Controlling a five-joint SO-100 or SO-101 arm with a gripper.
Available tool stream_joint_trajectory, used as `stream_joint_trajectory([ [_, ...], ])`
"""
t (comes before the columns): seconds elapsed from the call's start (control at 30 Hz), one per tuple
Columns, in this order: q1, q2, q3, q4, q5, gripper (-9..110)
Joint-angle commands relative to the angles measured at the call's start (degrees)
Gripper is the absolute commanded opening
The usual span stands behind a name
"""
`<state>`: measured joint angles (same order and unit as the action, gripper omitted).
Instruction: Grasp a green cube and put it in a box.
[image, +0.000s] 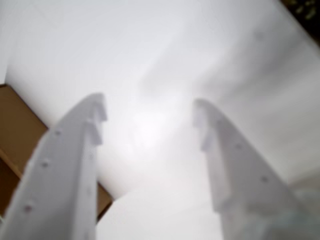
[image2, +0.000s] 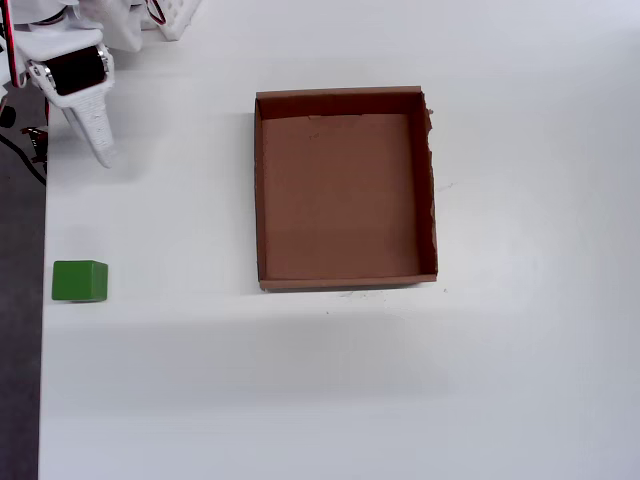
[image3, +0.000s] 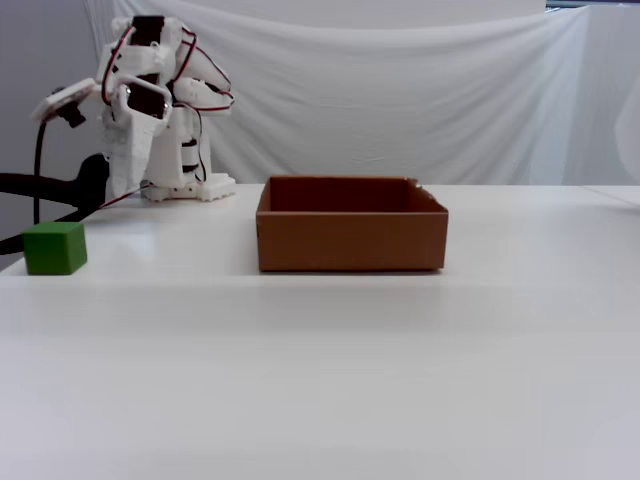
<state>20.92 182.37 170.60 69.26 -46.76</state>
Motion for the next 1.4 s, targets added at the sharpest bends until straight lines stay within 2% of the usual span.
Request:
stream_joint_trajectory([
  [0.0,0.44,0.18,-0.26,0.88,0.09,22],
  [1.0,-2.72,0.18,-0.26,0.7,0.26,22],
  [1.37,-2.02,-1.41,-1.23,-7.82,-0.26,22],
])
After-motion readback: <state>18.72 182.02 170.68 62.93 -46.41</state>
